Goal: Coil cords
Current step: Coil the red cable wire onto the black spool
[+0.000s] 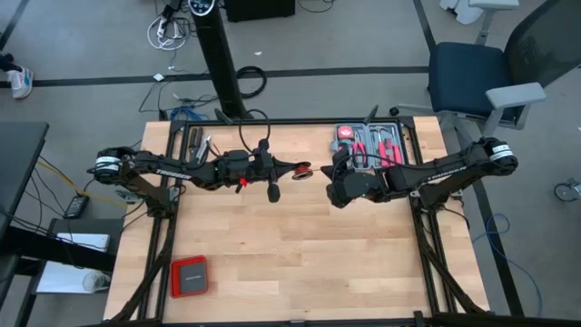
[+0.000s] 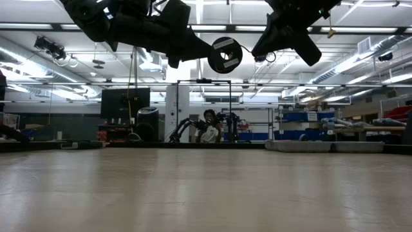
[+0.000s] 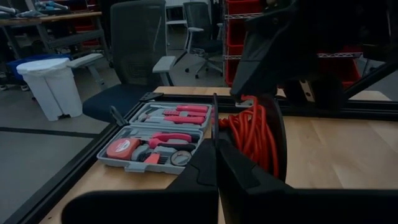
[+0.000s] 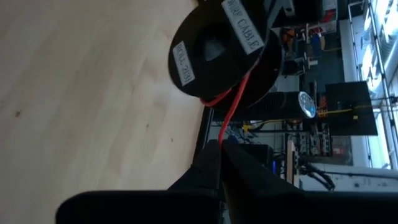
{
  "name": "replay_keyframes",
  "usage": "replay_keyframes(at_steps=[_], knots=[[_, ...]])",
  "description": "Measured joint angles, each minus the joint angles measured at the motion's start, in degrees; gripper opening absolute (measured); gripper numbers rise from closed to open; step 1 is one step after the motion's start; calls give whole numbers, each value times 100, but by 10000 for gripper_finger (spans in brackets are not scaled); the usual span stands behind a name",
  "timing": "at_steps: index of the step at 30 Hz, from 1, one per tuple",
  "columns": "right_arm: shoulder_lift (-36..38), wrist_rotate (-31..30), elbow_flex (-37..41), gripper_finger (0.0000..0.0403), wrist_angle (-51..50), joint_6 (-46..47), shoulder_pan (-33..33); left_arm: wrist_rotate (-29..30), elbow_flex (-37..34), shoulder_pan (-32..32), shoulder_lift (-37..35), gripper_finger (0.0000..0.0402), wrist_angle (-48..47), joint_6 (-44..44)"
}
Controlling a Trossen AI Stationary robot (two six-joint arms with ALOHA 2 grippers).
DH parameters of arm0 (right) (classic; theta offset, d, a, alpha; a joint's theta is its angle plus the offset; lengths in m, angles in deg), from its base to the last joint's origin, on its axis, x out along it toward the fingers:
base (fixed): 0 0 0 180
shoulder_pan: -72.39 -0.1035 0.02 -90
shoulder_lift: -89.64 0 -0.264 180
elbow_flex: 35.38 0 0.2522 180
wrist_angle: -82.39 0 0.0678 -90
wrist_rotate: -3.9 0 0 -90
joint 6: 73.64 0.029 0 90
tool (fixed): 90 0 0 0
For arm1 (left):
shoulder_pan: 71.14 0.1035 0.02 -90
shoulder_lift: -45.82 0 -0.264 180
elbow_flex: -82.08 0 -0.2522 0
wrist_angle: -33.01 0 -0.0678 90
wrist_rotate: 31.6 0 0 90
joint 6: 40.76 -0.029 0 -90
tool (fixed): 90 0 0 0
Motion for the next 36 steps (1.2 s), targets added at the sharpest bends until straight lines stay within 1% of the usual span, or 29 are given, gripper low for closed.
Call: replay_keyframes(at_steps=[2,10,12,16,18,20,23,27,31,36], knots=[[-21,0,0,4,43,205,0,0,0,0,0,0,-2,1],[-36,-71,0,2,-300,970,99,1,0,0,0,0,30,20],[-36,-59,9,1,-355,1204,161,0,0,0,0,0,135,162],[-36,88,127,1,-185,1498,224,-77,0,0,0,0,607,728],[-70,215,140,1,-54,1612,224,37,0,0,0,0,781,978],[-159,212,141,1,49,1747,223,226,0,-2,0,0,899,1076],[-326,122,140,1,46,1868,223,306,-2,-2,0,0,927,1162],[-476,-104,142,0,-310,2423,230,305,-2,-14,0,0,948,1163],[-505,-207,142,0,-746,2942,233,306,-4,-17,2,0,920,1041],[-466,-536,136,0,-1134,3438,245,308,-4,-17,4,0,883,1003]])
